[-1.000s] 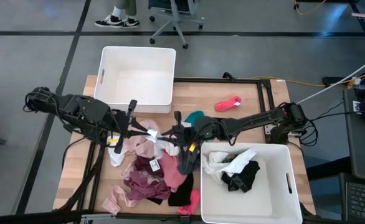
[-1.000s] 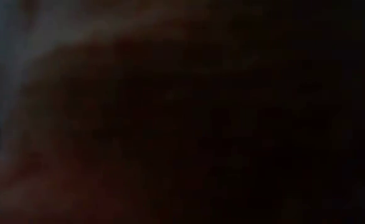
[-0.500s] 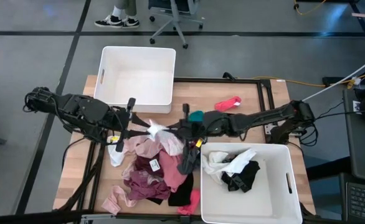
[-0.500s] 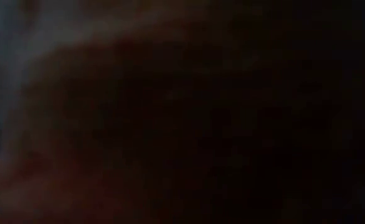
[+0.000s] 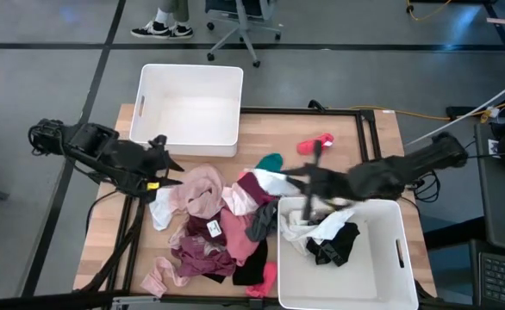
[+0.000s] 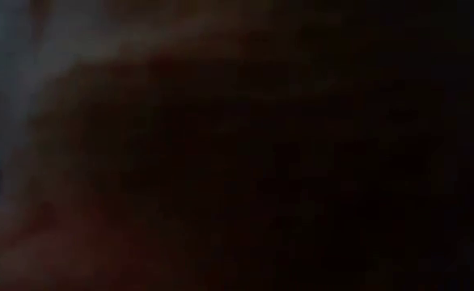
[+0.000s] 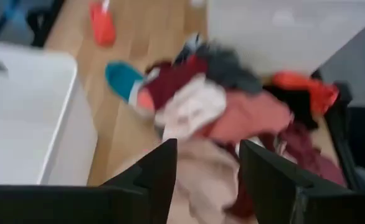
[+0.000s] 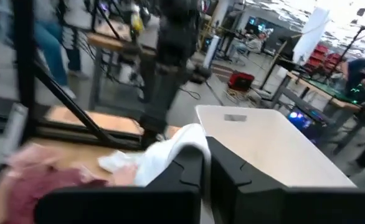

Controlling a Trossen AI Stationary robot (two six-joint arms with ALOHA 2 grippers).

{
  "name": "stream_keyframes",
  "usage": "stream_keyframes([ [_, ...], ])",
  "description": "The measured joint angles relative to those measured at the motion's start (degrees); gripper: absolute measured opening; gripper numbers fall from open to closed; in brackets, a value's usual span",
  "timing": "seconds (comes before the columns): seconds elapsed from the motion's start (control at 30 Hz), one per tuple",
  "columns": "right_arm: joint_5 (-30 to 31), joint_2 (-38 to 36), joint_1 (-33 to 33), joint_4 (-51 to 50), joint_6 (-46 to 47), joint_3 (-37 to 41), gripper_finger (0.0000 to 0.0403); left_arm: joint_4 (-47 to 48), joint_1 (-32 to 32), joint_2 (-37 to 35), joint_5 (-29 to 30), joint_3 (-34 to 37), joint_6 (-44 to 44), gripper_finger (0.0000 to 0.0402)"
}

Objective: Sort clothes
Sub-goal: Put the white sock into the bottom white bin

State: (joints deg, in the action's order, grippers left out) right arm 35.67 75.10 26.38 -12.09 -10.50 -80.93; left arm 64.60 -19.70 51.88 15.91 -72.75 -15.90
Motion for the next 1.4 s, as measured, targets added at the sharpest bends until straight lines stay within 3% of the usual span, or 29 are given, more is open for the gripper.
stream_keyframes([
  [0.27,1.3,-8.7,9.3,-7.9,19.7,0.0,0.0016,9.3,0.0,0.1,0.0,1.2,-7.9,0.0164],
  [0.5,0.9,-11.2,16.0,-20.1,39.6,0.0,0.0016,13.5,0.0,0.1,0.0,1.2,-12.6,0.0164],
  [0.7,6.1,-8.4,18.3,-39.3,63.4,0.0,0.0016,14.4,0.0,0.1,0.1,1.2,-14.8,0.0164],
  [0.9,1.7,-0.1,18.3,-58.6,84.1,0.0,0.0017,14.5,0.0,0.3,0.2,1.2,-16.0,0.0164],
  [1.17,-4.5,10.5,16.9,-66.2,90.7,0.0,0.0026,14.5,0.0,1.5,0.2,1.2,-16.4,0.0164],
  [1.4,-9.8,13.2,15.2,-66.9,90.9,0.0,0.0128,20.5,0.0,3.6,-1.5,1.2,-19.9,0.0164],
])
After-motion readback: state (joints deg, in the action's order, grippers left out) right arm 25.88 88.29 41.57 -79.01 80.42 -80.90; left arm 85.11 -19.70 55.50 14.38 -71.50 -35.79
